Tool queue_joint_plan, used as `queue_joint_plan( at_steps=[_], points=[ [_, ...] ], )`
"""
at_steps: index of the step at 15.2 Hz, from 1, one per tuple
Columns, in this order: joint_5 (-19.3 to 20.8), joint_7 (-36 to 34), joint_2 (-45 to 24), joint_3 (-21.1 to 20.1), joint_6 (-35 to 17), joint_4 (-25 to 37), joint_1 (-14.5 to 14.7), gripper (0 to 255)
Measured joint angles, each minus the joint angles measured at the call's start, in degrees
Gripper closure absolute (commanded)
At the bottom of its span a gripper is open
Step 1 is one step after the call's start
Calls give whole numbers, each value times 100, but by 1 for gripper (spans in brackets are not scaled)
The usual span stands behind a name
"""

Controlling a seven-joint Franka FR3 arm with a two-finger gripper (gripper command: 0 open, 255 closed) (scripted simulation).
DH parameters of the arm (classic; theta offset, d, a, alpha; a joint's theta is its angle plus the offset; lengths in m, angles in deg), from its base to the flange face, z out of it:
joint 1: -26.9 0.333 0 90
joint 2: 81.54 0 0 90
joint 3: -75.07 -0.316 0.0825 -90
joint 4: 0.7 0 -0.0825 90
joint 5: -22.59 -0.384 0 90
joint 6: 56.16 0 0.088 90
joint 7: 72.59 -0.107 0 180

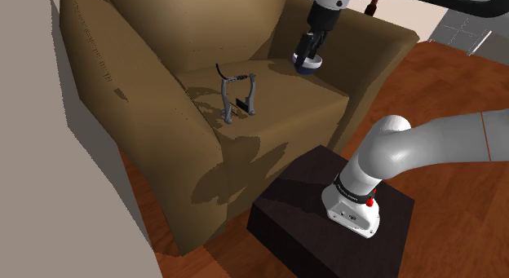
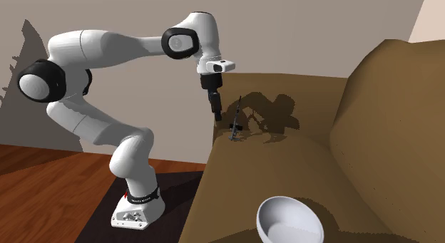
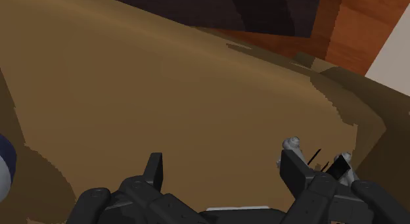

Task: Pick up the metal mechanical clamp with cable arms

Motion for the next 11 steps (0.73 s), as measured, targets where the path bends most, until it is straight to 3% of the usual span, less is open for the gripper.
queue_joint_plan(
  at_steps=[2,6,11],
  points=[
    [-51,-115,19,-58,-93,-90,-7,0],
    [-426,-993,117,-496,-633,-528,-52,0],
    [-919,-2237,-148,-1189,-1677,-984,-146,0]
  ],
)
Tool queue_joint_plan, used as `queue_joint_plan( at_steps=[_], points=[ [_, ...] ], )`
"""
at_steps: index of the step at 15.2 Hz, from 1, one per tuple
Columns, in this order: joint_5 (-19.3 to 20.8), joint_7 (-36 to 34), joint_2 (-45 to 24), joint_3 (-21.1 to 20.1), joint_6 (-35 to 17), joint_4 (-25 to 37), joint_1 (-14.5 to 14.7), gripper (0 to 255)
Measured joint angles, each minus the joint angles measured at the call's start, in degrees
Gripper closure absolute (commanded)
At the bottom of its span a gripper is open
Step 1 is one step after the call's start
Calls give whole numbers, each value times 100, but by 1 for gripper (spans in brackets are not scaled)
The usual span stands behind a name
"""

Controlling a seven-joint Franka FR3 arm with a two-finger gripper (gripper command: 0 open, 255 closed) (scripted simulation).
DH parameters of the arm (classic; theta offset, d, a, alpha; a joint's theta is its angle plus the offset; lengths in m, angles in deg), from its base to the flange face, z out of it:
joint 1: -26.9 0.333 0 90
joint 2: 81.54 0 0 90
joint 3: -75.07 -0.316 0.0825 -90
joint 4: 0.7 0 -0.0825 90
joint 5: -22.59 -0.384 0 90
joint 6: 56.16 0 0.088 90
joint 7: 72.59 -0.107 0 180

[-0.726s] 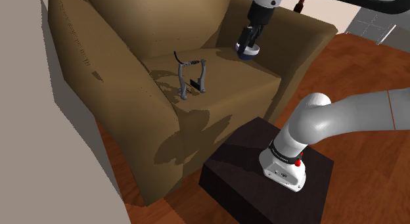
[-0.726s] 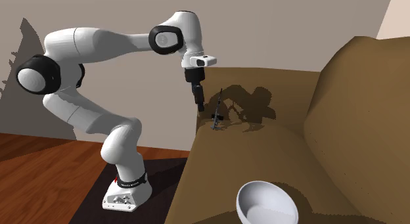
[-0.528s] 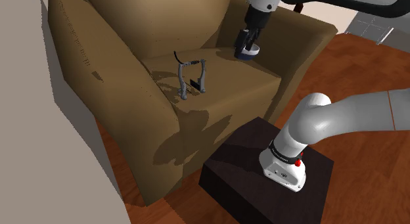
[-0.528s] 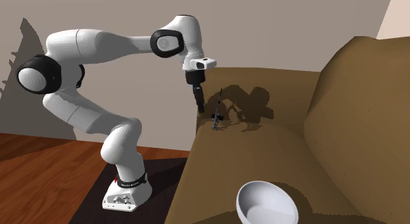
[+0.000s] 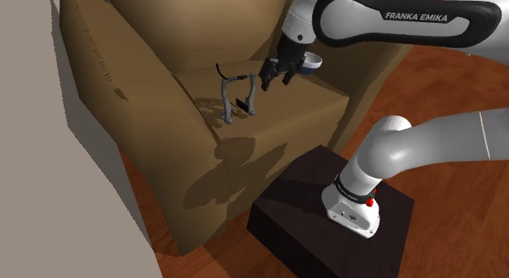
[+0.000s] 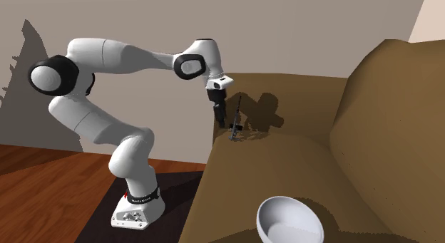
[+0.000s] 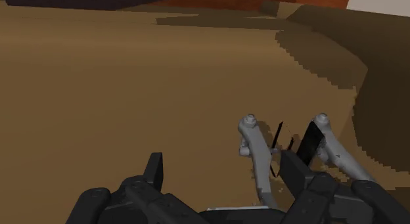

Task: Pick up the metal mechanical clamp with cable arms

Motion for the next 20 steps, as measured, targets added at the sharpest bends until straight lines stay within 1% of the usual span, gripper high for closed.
queue_joint_plan(
  at_steps=[2,5,6,9,14,15,17,20],
  points=[
    [-177,-498,-126,-295,-424,-154,-43,0],
    [-378,-1292,-523,-808,-1053,-153,-170,0],
    [-405,-1450,-625,-902,-1203,-149,-215,0],
    [-460,-1622,-751,-1041,-1508,-278,-239,0],
    [-499,-1642,-844,-1108,-1934,-491,-248,0],
    [-502,-1650,-850,-1116,-1987,-505,-248,255],
    [-516,-1653,-818,-1115,-2075,-504,-231,255],
    [-525,-1632,-815,-1118,-2018,-600,-214,255]
  ],
)
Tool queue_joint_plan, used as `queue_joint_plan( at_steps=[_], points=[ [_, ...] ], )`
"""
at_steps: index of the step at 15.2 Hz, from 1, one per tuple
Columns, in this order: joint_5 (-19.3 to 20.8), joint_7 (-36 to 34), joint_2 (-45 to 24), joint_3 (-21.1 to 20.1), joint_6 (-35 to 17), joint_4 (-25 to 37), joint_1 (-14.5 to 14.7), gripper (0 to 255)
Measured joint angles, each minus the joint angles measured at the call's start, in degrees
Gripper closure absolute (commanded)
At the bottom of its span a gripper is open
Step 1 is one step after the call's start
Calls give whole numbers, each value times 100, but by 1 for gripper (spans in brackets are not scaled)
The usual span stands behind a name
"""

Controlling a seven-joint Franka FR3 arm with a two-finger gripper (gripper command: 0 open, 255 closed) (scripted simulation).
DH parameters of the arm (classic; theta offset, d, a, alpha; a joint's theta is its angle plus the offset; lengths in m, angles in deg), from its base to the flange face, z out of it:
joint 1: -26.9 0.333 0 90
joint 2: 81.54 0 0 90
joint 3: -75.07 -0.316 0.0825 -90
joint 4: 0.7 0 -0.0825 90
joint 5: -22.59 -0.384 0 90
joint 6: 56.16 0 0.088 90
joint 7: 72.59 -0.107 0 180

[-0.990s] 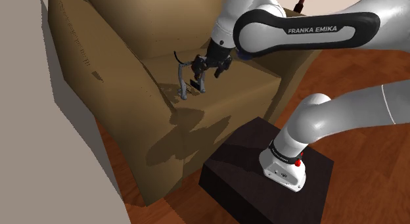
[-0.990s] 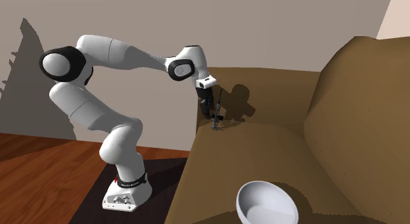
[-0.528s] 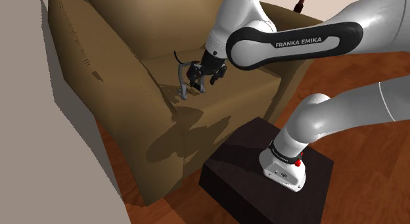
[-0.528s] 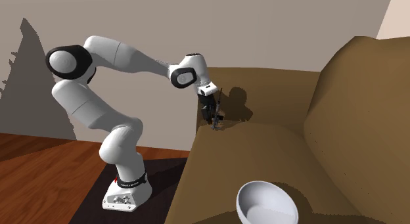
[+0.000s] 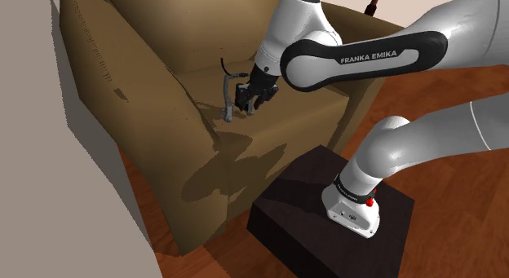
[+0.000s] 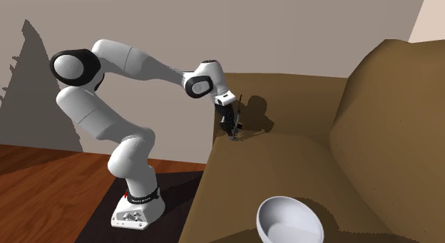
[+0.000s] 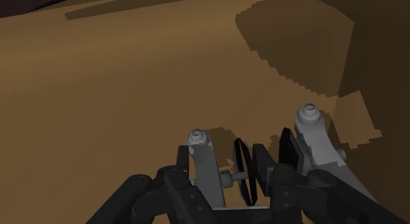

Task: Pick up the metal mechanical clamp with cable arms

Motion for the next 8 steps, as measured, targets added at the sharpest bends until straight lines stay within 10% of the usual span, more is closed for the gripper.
queue_joint_plan(
  at_steps=[8],
  points=[
    [32,-6,-22,16,196,118,-26,255]
  ],
)
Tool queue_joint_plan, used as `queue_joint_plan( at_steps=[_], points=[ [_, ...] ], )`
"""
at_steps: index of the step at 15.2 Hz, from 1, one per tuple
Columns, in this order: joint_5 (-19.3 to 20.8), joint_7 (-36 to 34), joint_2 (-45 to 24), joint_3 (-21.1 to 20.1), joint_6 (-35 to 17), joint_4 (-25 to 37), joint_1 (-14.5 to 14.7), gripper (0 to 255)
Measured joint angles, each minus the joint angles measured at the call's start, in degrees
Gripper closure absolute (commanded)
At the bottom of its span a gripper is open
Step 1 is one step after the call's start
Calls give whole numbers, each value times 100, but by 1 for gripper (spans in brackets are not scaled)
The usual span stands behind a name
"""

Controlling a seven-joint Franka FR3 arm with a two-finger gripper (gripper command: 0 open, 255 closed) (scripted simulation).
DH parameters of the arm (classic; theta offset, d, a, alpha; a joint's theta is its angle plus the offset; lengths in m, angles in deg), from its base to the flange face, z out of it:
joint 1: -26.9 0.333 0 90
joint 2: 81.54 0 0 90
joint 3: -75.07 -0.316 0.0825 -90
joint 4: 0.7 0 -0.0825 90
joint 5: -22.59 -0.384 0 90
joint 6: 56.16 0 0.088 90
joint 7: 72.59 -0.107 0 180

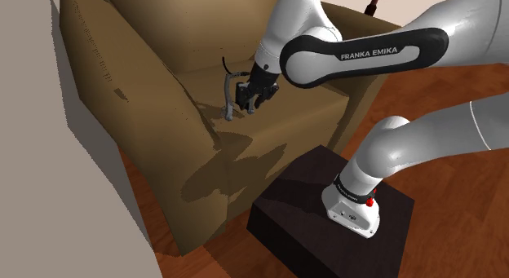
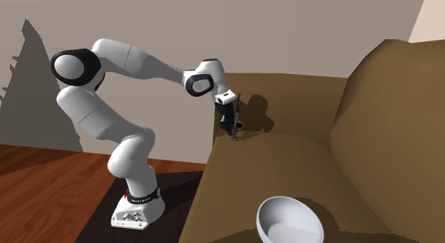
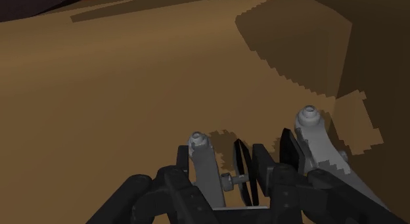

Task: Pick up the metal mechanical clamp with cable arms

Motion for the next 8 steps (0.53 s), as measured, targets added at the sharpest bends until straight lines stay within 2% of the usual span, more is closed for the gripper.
queue_joint_plan(
  at_steps=[8],
  points=[
    [84,8,126,129,651,514,-32,255]
  ],
)
